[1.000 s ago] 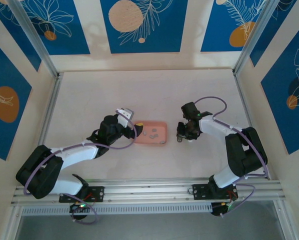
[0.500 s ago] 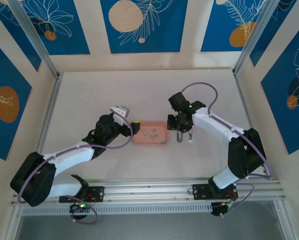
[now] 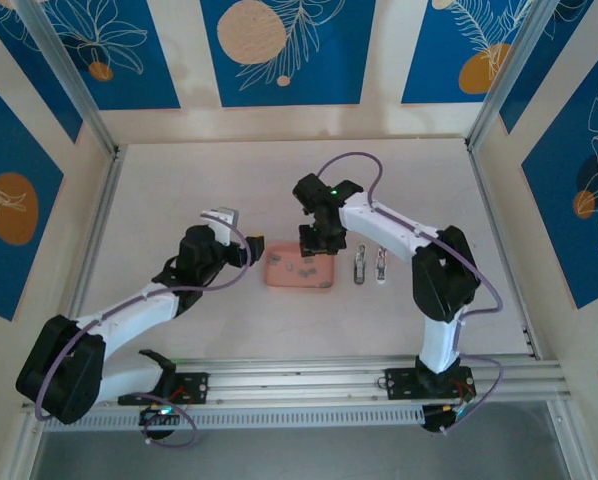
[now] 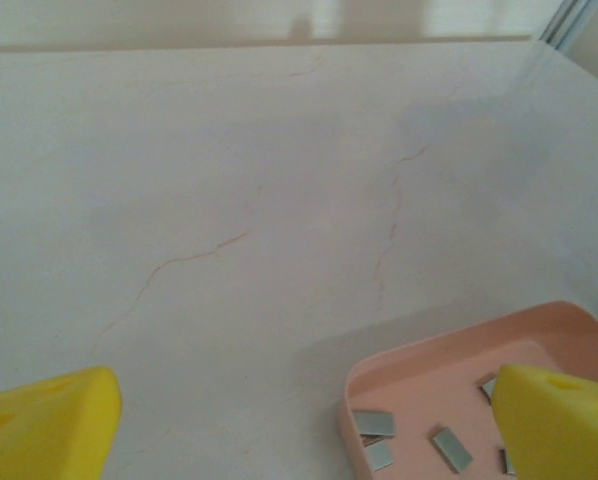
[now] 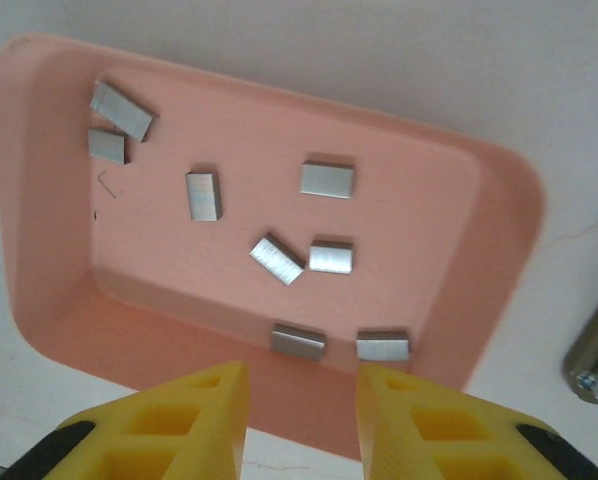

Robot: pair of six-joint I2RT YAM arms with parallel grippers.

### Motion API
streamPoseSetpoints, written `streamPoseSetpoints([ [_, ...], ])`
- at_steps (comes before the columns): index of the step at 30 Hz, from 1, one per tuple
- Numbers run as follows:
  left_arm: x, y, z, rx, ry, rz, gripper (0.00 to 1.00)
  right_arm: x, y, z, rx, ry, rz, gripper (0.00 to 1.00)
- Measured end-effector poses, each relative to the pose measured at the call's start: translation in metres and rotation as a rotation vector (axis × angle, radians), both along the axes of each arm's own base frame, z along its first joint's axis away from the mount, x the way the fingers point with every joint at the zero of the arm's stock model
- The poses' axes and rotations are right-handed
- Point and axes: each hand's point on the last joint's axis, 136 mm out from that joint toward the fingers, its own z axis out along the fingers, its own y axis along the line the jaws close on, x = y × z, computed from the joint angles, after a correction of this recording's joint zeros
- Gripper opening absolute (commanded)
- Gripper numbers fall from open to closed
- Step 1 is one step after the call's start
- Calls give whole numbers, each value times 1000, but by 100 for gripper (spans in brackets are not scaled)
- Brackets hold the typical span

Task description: Load the staples into the stapler

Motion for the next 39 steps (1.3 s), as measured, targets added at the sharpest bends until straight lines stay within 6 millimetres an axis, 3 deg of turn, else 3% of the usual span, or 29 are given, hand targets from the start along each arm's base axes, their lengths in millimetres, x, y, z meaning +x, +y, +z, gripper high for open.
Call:
streamPoseSetpoints([
  [7, 2, 20, -10, 2, 51, 57, 95, 0, 29, -20, -11, 8, 243, 36],
  [12, 3, 30, -16, 9, 76, 83, 95, 4, 36, -34, -34, 16, 381, 36],
  [18, 0, 35, -18, 16, 92, 92, 95, 0, 32, -50, -67, 50, 468, 36],
  [39, -1, 36, -19, 23, 101, 93, 95, -2, 29, -67, -93, 80, 522, 35],
])
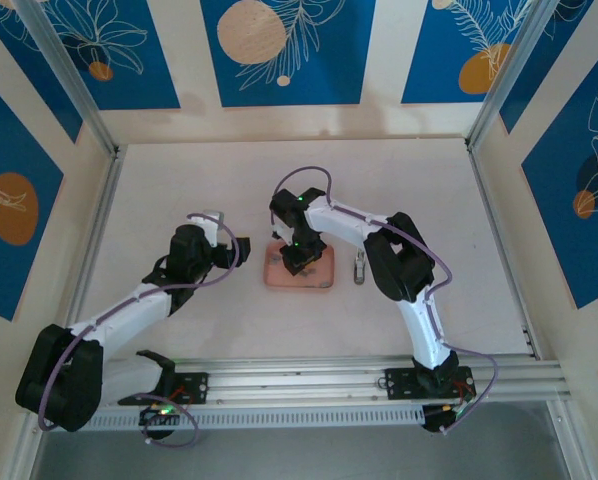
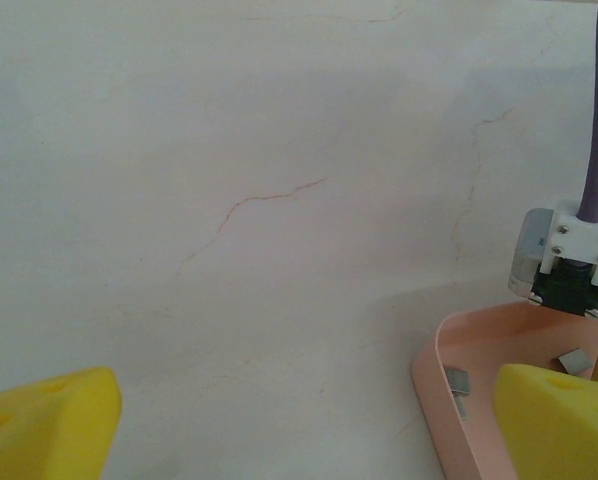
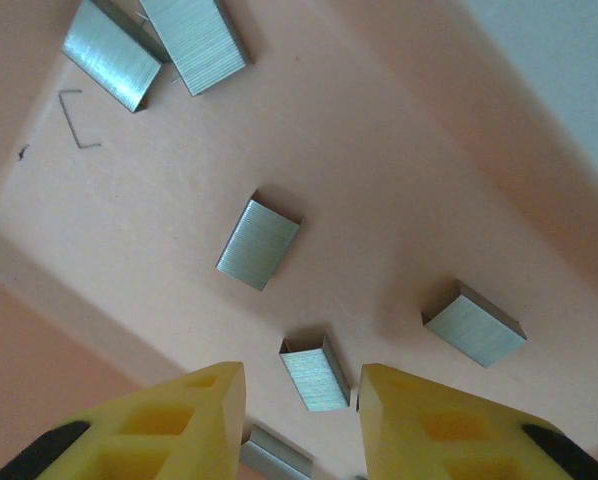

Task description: Load the staples into the stapler

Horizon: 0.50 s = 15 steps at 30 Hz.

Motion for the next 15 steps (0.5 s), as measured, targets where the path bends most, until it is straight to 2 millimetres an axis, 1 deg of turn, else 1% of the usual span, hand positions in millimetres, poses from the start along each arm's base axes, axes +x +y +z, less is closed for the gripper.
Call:
streamPoseSetpoints([
  [9, 0, -1, 0, -1, 0, -4, 95, -2, -4, -14, -51, 5, 10, 35],
  [15, 0, -1, 2, -2, -3, -4, 95, -1, -5, -15, -70, -9, 8, 30],
])
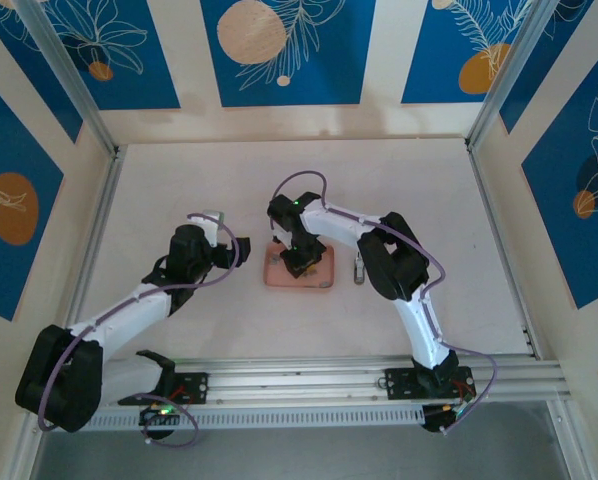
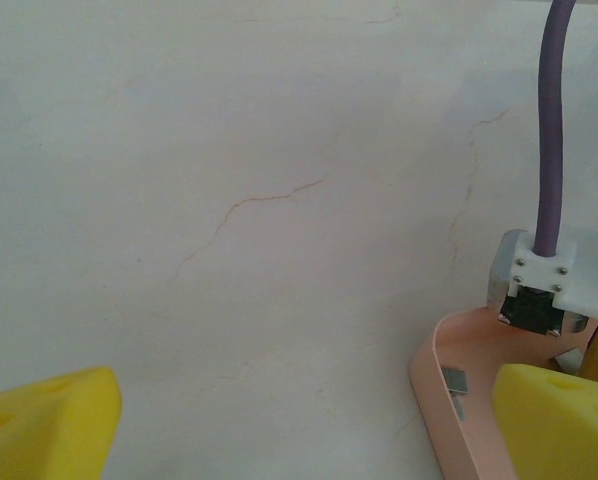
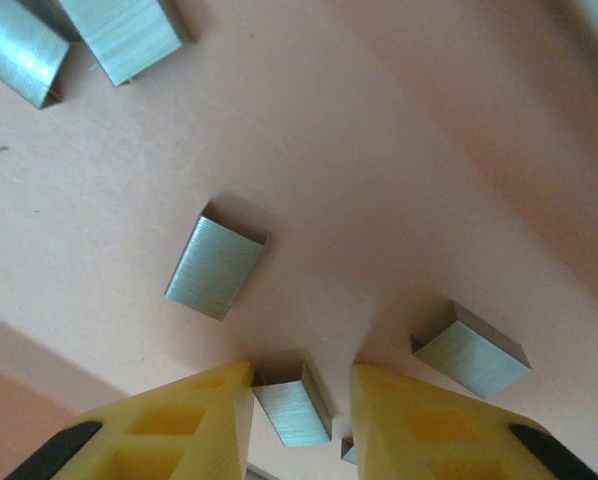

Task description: Load the staples into the stapler

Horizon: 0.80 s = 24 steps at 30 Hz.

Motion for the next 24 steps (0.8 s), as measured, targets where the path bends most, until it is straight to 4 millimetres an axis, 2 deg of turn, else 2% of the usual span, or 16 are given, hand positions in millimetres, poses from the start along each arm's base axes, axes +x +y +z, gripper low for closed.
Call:
streamPoseSetpoints([
  [4, -1, 1, 1, 0, 0, 0, 95, 1, -1, 0, -11, -10, -8, 26],
  [16, -1, -5, 10, 4, -22, -42, 95, 6, -4, 2, 32, -57, -114, 25],
  [19, -1, -10, 13, -5, -26, -65, 94, 9, -2, 9, 73, -95, -151, 24],
  [24, -3, -16, 16, -3, -33, -101, 93, 16, 0, 31, 176, -156, -226, 24],
])
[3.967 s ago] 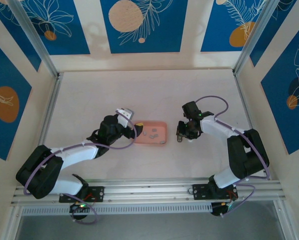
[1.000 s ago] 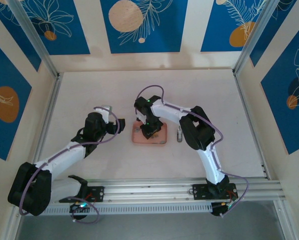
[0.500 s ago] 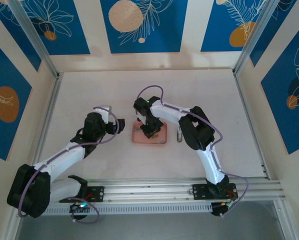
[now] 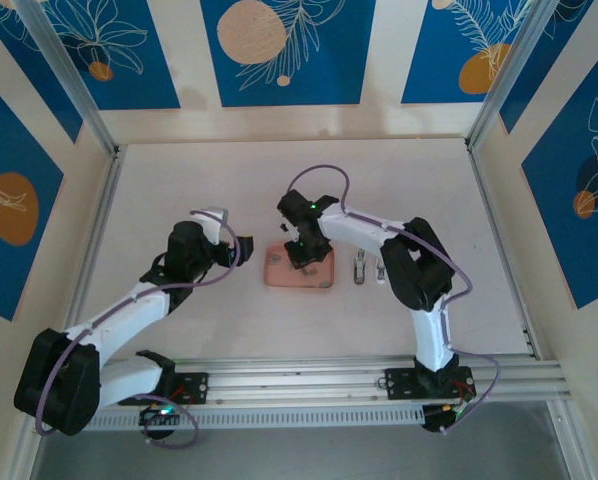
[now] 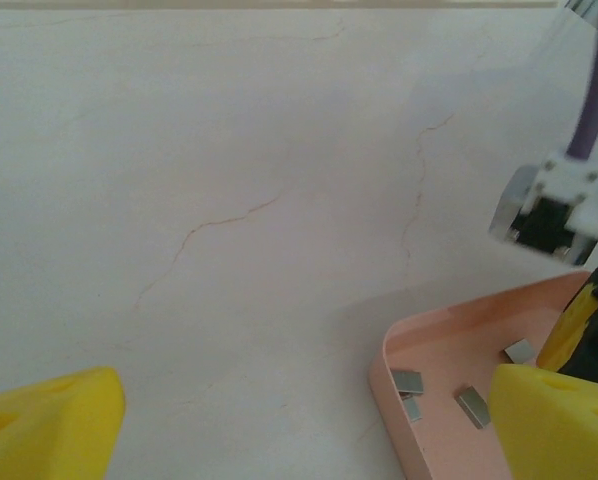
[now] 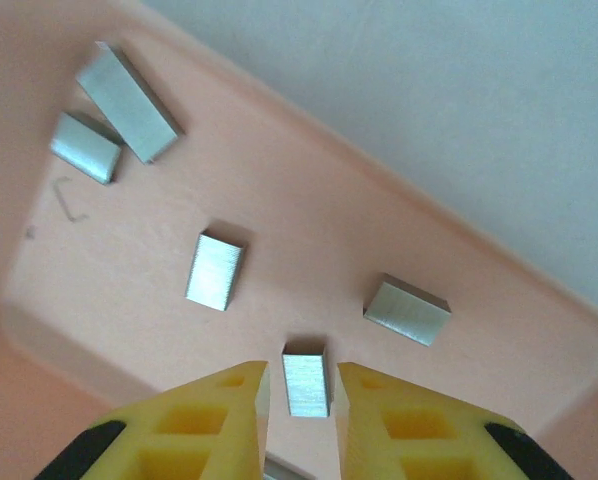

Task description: Load the staples into the stapler

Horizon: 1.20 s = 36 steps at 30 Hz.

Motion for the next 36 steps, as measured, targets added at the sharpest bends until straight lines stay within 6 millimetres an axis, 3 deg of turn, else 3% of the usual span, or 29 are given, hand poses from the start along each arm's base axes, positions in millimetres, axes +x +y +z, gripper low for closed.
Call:
streamPoseSetpoints([
  [10, -18, -33, 6, 19, -15, -111, 93, 5, -23, 39, 168, -77, -166, 24],
  [17, -23, -51, 12, 31, -32, -155, 92, 7, -53, 56, 256, -102, -285, 23],
  [23, -26, -60, 3, 45, -12, -177, 93, 13, -79, 71, 306, -131, -381, 23],
  [31, -24, -72, 1, 55, -28, -218, 92, 10, -112, 83, 355, -158, -476, 22],
  [36, -23, -81, -3, 49, -26, -244, 92, 4, -142, 79, 358, -158, -558, 22],
])
